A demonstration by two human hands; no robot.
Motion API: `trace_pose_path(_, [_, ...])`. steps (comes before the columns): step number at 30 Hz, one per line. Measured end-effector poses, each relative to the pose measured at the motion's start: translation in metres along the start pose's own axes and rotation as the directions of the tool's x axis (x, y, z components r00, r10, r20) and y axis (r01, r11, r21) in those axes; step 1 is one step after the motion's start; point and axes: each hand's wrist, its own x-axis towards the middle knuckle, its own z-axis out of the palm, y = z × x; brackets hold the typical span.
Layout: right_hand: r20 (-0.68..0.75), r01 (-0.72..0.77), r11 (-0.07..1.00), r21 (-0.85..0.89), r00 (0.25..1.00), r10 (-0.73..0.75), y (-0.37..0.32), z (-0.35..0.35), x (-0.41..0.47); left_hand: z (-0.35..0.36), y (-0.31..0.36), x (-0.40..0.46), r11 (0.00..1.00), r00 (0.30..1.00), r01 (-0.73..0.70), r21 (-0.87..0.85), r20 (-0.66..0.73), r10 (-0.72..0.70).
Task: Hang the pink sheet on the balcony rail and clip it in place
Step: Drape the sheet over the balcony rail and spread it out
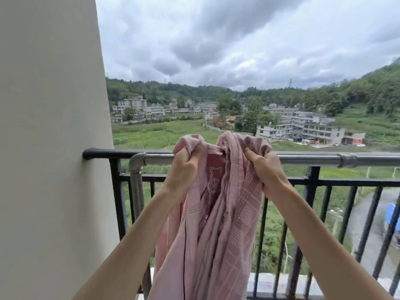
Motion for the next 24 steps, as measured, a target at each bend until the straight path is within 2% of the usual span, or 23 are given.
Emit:
trace_pose_path(5, [-0.262, 0.014, 0.959, -0.284, 0.961, -0.092, -0.019, -0.050, 0.018, 0.020, 0.017, 0.023, 0.997, 1.000, 0.013, -0.078, 0.022, -0.011])
trace_pose_path(6, [-0.280, 0.016, 0.927, -0.374, 0.951, -0.129, -0.019, -0.058, 0.020, 0.022, 0.016, 0.027, 0.998, 0.999, 0.020, -0.056, 0.032, -0.019])
trace_pose_path(9, [-0.317, -0.023, 0.740, -0.672, 0.912, -0.260, -0.010, -0.073, 0.014, 0.024, 0.004, 0.024, 0.996, 0.989, 0.089, -0.020, 0.118, -0.086])
trace_pose_path(11, [-0.392, -0.017, 0.707, -0.707, 0.842, -0.371, -0.001, -0.077, 0.005, 0.020, -0.009, 0.018, 0.992, 0.980, 0.119, -0.049, 0.169, -0.109])
trace_pose_path(13, [-0.442, 0.023, 0.669, -0.742, 0.734, -0.515, 0.001, -0.073, -0.004, 0.012, -0.020, 0.013, 0.987, 0.976, 0.139, -0.085, 0.181, -0.122])
trace_pose_path(15, [-0.352, 0.152, 0.573, -0.805, 0.655, -0.669, -0.003, -0.057, -0.010, 0.005, -0.027, 0.011, 0.975, 0.974, 0.192, -0.110, 0.140, -0.176])
trace_pose_path(17, [-0.166, 0.290, 0.450, -0.845, 0.658, -0.735, -0.003, -0.033, -0.013, -0.002, -0.035, 0.011, 0.976, 0.978, 0.205, -0.079, 0.055, -0.201])
trace_pose_path(19, [0.067, 0.430, 0.383, -0.818, 0.732, -0.678, -0.001, -0.006, -0.013, -0.010, -0.039, 0.010, 0.984, 0.984, 0.175, -0.026, -0.016, -0.176])
trace_pose_path(21, [0.268, 0.527, 0.367, -0.767, 0.782, -0.563, 0.006, 0.017, -0.007, -0.019, -0.041, 0.010, 0.988, 0.987, 0.145, 0.054, -0.073, -0.141])
trace_pose_path(24, [0.402, 0.541, 0.252, -0.802, 0.802, -0.442, 0.022, 0.036, 0.006, -0.036, -0.038, 0.010, 0.981, 0.979, 0.154, 0.118, -0.150, -0.136])
